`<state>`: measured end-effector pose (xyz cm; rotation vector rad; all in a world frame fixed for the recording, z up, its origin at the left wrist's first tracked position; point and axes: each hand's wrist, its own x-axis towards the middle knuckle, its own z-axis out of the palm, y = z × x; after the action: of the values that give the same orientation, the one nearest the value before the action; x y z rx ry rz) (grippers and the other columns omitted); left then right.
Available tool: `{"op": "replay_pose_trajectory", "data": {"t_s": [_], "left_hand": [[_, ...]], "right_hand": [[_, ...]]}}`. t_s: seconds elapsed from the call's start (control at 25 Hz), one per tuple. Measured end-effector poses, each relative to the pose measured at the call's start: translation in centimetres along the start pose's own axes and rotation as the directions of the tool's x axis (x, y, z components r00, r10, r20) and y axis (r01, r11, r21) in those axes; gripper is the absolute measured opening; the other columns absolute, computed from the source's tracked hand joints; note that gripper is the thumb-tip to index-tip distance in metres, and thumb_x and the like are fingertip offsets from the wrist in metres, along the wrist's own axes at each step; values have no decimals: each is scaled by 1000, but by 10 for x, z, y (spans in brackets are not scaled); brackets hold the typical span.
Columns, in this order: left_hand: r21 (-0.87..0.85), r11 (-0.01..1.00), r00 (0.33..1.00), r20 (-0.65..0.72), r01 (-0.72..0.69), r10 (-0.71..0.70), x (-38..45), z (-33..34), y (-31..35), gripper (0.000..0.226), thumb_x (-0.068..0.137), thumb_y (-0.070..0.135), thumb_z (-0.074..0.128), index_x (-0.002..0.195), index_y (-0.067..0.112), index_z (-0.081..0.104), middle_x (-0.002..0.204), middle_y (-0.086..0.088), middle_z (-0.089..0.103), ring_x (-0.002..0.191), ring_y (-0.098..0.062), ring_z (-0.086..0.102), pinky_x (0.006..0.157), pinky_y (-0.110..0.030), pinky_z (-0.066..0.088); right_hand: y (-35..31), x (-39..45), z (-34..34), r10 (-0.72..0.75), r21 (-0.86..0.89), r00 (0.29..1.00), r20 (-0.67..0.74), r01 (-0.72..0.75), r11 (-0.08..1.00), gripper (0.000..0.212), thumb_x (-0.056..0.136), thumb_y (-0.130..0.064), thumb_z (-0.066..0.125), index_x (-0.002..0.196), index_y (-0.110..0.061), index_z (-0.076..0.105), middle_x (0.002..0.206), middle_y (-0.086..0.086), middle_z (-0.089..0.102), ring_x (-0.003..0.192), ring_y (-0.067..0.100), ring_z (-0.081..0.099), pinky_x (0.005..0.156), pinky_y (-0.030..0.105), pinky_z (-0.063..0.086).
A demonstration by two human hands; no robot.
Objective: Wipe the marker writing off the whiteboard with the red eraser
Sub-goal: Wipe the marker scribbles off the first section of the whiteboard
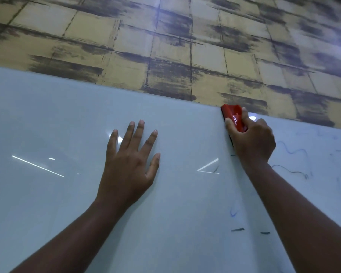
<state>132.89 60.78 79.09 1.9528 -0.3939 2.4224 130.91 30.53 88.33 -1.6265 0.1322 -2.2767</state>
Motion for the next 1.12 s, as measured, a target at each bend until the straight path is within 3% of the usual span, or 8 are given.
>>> {"op": "replay_pose_trajectory", "data": {"t_s": [0.24, 0.44, 0.6, 0.92, 1.12], "left_hand": [[8, 1000, 998, -58, 14, -14, -5, -2, 6, 59, 106, 41, 39, 157, 13, 51, 165, -18, 42, 156, -31, 38, 126, -56, 26], [-35, 999, 1000, -3, 26, -26, -7, -3, 8, 61, 107, 40, 37, 160, 12, 45, 169, -18, 35, 159, -31, 31, 129, -55, 24], [-67, 998, 998, 52, 21, -17, -11, -3, 6, 66, 108, 44, 31, 165, 13, 36, 173, -16, 26, 163, -30, 21, 130, -57, 22], [-35, 999, 997, 76, 7, -5, -26, -6, 7, 68, 109, 45, 24, 169, 13, 21, 177, -14, 11, 165, -29, 9, 131, -56, 15], [-31, 999, 994, 106, -11, 14, -45, -12, 7, 69, 109, 43, 28, 169, 9, 20, 177, -15, 9, 165, -29, 6, 132, -57, 13]], "right_hand": [[-14, -31, -3, -7, 38, 1000, 7, 6, 999, 64, 96, -63, 56, 151, -30, 53, 90, 2, 44, 94, 29, 56, 72, 32, 37], [-54, -82, -14, -283, 48, 957, 70, 280, 959, 66, 97, -63, 51, 152, -26, 51, 87, 8, 50, 79, 27, 52, 62, 36, 47], [-71, -126, -26, -438, 112, 896, 66, 430, 896, 70, 99, -65, 45, 153, -22, 50, 89, 7, 55, 76, 15, 45, 60, 27, 42], [-52, -130, -43, -483, 7, 874, 51, 483, 875, 66, 98, -64, 47, 148, -22, 58, 79, 3, 49, 69, 12, 37, 59, 25, 30], [-7, -99, -42, -335, -80, 937, 101, 344, 936, 65, 98, -64, 46, 151, -27, 54, 82, 7, 47, 69, 26, 49, 56, 30, 38]]}}
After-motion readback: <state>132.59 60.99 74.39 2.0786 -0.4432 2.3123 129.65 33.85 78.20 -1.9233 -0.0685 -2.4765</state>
